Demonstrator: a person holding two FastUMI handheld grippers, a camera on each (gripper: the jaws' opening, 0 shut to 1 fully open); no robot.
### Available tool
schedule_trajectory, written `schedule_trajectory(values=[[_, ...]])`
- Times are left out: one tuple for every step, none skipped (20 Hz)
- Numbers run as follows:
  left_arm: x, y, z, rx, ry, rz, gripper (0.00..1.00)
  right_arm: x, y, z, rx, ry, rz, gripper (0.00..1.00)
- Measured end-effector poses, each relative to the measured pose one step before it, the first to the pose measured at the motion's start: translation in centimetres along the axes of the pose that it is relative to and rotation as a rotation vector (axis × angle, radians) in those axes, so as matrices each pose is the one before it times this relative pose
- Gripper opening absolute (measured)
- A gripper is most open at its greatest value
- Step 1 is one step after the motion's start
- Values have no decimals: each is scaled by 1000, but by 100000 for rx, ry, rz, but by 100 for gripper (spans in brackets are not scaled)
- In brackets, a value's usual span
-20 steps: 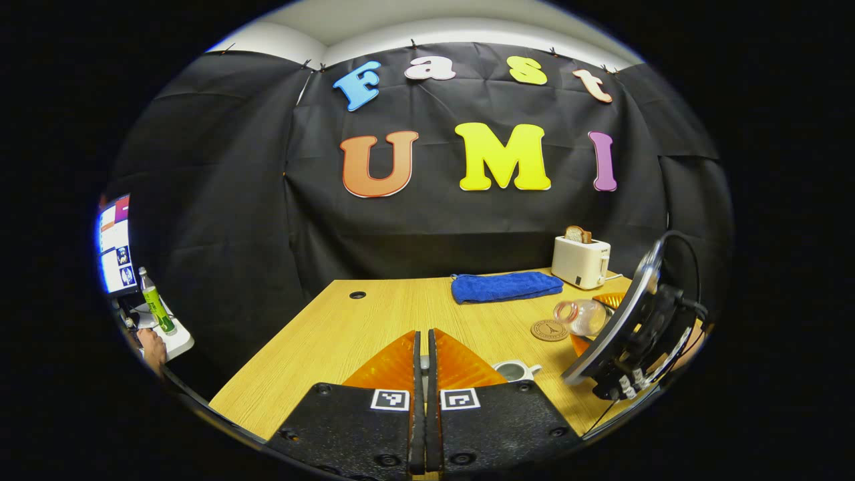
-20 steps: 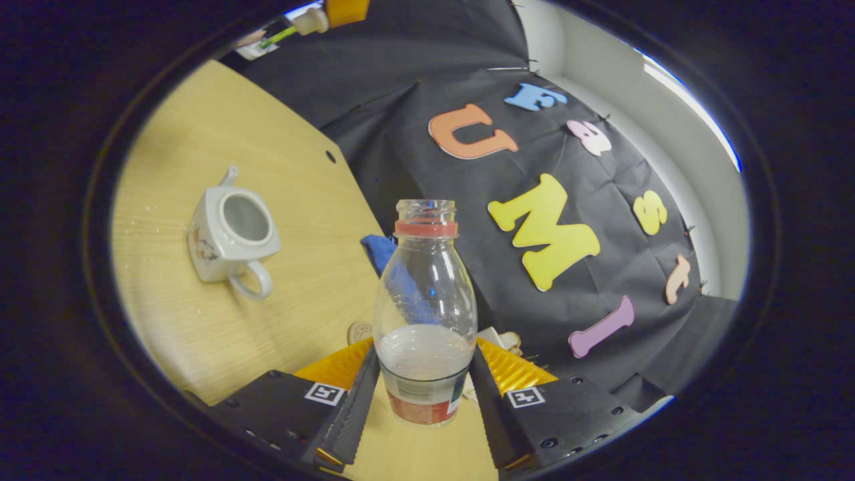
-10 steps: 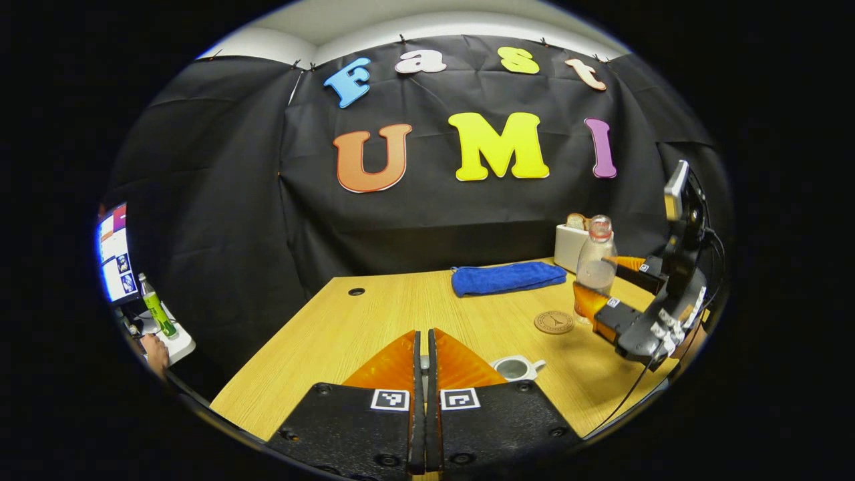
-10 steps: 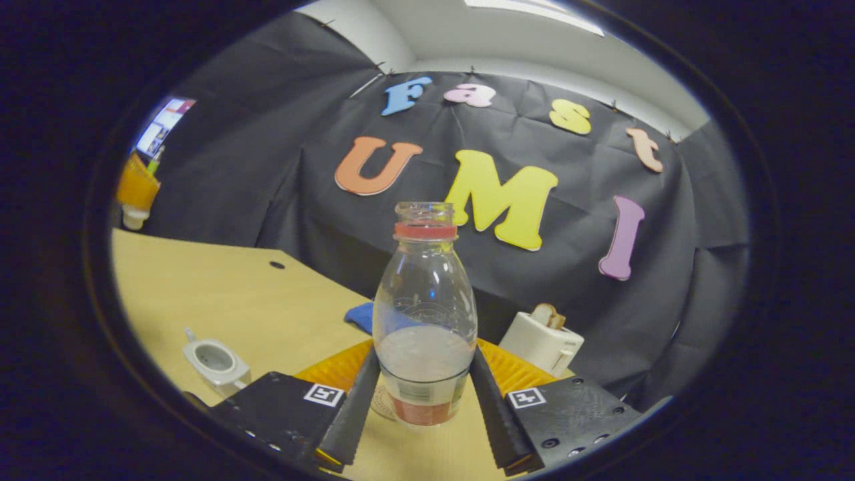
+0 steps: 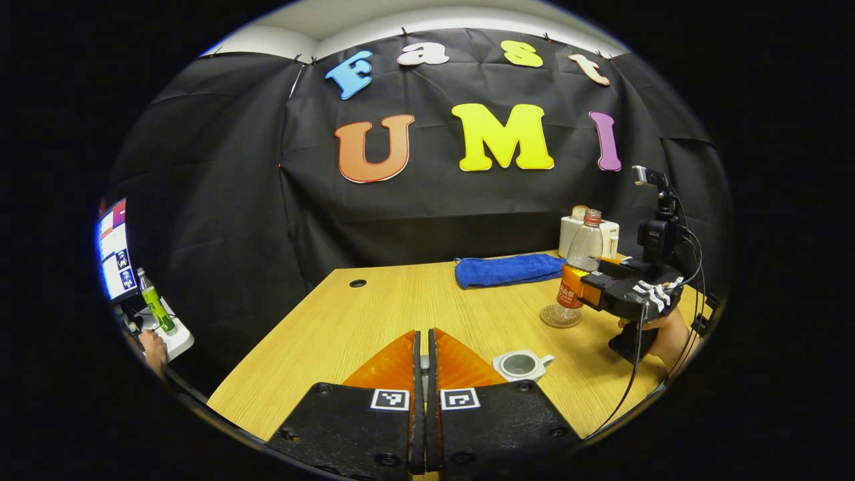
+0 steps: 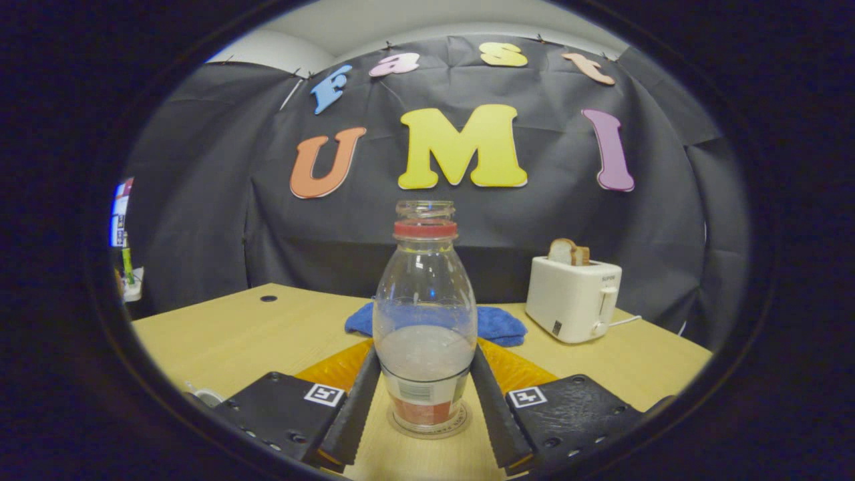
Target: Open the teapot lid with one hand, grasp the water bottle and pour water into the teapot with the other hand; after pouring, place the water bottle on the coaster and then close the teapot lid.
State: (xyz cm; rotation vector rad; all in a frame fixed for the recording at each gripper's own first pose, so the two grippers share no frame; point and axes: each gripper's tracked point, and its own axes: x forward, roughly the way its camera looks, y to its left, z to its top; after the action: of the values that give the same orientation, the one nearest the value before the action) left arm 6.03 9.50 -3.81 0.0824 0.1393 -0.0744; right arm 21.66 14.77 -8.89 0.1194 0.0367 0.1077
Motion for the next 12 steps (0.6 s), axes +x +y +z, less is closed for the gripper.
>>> schedule_trajectory(values=[[95, -35, -209, 80, 417, -6, 3, 425, -216, -343, 1632, 1114, -108, 76], [119, -94, -67, 137, 397, -128, 3, 259, -198, -405, 709, 748, 254, 76], [97, -99, -74, 153, 280, 4, 3, 309, -194, -94, 167, -83, -241, 77], [37, -21, -67, 217, 254, -2, 4, 95, -303, -281, -962, 631, -639, 77], [62, -66, -79, 198, 146, 14, 4, 88, -123, -169, -1410, 386, -474, 77], [4, -30, 14, 282, 43, 12, 3, -24, 33, -220, -1232, 270, -367, 76], [-86, -128, -1, 279, -62, -101, 3, 78, -81, -151, -371, 492, -83, 77], [-75, -84, 14, 210, -46, -182, 3, 106, 44, -246, -184, 732, 160, 78], [-2, -97, 69, 213, -119, -291, 3, 70, 28, -69, -12, 209, -42, 78], [-82, -118, 61, 233, -142, -144, 3, -3, 116, -73, -80, 291, 135, 78], [7, -68, 43, 335, -75, -60, 3, 3, 87, -23, -82, 100, 262, 78], [-3, -46, 63, 198, -35, -111, 3, -72, 132, -33, 191, 99, 321, 78]])
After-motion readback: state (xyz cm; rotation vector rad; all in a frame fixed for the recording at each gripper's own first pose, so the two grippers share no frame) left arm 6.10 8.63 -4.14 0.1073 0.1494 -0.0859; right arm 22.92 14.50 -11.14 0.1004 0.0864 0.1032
